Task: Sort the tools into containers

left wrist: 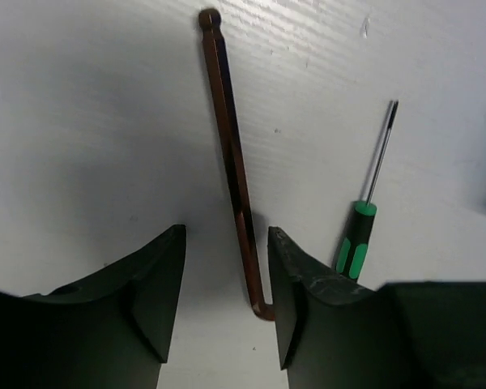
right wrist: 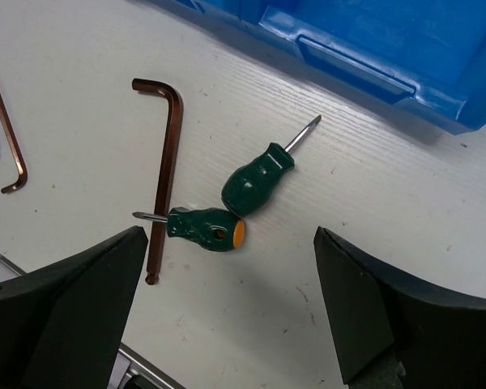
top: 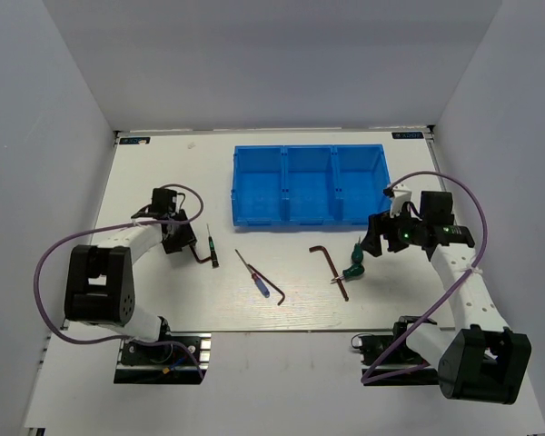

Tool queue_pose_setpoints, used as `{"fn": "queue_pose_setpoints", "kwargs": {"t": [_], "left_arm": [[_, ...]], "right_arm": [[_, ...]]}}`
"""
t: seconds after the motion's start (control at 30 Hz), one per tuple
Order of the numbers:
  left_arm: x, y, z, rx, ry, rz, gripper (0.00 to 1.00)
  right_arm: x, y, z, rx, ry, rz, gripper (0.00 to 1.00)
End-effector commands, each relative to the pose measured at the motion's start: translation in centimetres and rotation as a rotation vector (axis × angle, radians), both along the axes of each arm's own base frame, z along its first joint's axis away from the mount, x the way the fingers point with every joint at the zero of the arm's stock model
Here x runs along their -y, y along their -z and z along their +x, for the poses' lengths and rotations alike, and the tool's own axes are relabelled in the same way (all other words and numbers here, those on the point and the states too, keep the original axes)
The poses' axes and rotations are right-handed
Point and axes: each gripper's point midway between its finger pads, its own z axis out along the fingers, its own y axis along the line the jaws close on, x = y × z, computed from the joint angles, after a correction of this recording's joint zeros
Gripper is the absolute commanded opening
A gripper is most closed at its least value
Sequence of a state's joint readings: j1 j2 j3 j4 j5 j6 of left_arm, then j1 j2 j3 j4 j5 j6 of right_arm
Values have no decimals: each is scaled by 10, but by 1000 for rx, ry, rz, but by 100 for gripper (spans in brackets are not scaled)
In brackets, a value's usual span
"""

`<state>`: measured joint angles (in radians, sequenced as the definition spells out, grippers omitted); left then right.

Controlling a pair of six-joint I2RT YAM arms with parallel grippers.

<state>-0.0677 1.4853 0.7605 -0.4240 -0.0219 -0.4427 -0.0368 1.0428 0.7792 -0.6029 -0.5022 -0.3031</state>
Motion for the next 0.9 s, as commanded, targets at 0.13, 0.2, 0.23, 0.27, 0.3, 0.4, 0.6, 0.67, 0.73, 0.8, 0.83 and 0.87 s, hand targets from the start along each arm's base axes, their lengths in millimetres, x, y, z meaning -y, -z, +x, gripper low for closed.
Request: {"fn": "queue_pose_setpoints", "kwargs": {"t": [0.13, 0.2, 0.23, 0.27, 0.3, 0.4, 0.6, 0.67, 0.73, 0.8, 0.83, 0.87], "left_arm": [[-13, 13, 6, -101, 4, 143, 48], [-18, 20, 0, -154, 3, 189, 41], [-18, 25, -8, -191, 12, 207, 38], [-17, 27, -9, -200, 18, 219, 31], [-18, 33, -16, -224, 21, 222, 28], [-18, 39, -26, -250, 26, 217, 18], [-6, 23, -11, -190, 44, 173, 0], [8, -7, 11, -82, 63, 118, 0], [17, -33, 26, 6, 96, 76, 0], [39, -76, 53, 163, 189, -10, 0], [50, -88, 59, 206, 230, -38, 0], [67, -107, 67, 255, 292, -106, 0]], "right_arm": [[-5, 6, 0, -9, 4, 33, 90], [-4, 5, 2, -10, 12, 38, 90], [-5, 5, 2, -11, 14, 42, 90], [-4, 3, 3, -8, 18, 41, 90], [-4, 0, 5, -1, 20, 43, 90], [-3, -1, 4, -1, 25, 38, 90], [-4, 1, -2, -4, 15, 42, 90], [-5, 0, -3, -3, 11, 45, 90], [-6, -1, -3, 2, -1, 46, 90], [-7, -1, -4, -3, -3, 49, 90], [-8, -2, -4, -1, -11, 57, 90], [-9, -2, -5, -4, -17, 59, 90]]}}
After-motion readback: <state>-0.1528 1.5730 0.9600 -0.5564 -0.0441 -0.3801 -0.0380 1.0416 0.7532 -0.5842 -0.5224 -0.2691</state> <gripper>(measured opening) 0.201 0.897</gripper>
